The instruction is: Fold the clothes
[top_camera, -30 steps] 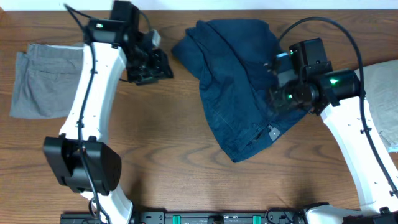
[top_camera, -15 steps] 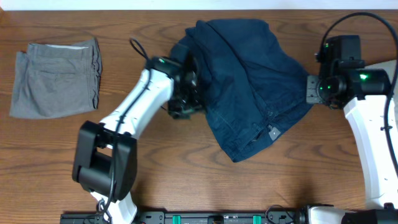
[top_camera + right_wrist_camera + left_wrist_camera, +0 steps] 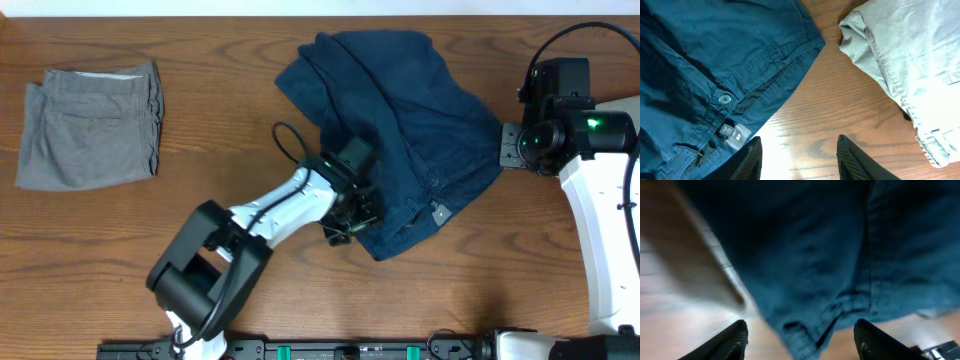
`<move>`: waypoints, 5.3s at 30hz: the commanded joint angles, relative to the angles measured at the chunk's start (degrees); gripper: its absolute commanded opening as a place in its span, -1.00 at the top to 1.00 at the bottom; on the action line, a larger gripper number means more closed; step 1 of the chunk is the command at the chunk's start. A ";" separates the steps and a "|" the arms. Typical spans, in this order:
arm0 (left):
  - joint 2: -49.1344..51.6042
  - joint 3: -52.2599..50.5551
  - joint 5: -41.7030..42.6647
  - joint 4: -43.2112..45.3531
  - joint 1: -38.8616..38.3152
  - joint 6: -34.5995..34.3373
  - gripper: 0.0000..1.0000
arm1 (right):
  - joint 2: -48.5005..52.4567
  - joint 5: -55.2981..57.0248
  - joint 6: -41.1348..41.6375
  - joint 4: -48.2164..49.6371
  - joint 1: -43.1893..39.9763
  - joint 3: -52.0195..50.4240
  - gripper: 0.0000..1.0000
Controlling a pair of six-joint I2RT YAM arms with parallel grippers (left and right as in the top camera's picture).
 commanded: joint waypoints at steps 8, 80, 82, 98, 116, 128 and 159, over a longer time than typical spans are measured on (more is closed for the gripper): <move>2.10 -0.55 -0.79 -2.47 -0.96 -0.42 0.88 | -0.37 0.61 0.68 -0.07 -0.59 0.46 0.07; -10.86 -4.61 -15.82 -35.76 37.97 28.02 0.87 | 27.10 -38.95 2.05 2.82 4.13 -0.70 -0.21; -12.96 -4.46 -15.85 -35.39 39.56 28.04 0.88 | 29.16 -40.70 2.73 4.20 4.90 -0.72 -0.22; -25.29 -4.39 -19.65 -34.12 46.86 27.74 0.88 | 36.22 -30.82 10.21 20.44 10.12 -0.74 -0.20; -25.31 -4.42 -20.09 -28.89 46.84 27.61 0.88 | 30.80 -39.45 -3.89 14.21 7.30 7.67 0.98; -25.24 -4.42 -20.06 -25.59 46.80 26.49 0.88 | 27.89 -16.46 -6.97 -12.37 14.64 27.47 0.31; -25.24 -4.74 -20.09 -40.68 46.80 28.11 0.88 | 27.98 -29.35 6.54 0.35 11.91 -17.20 0.08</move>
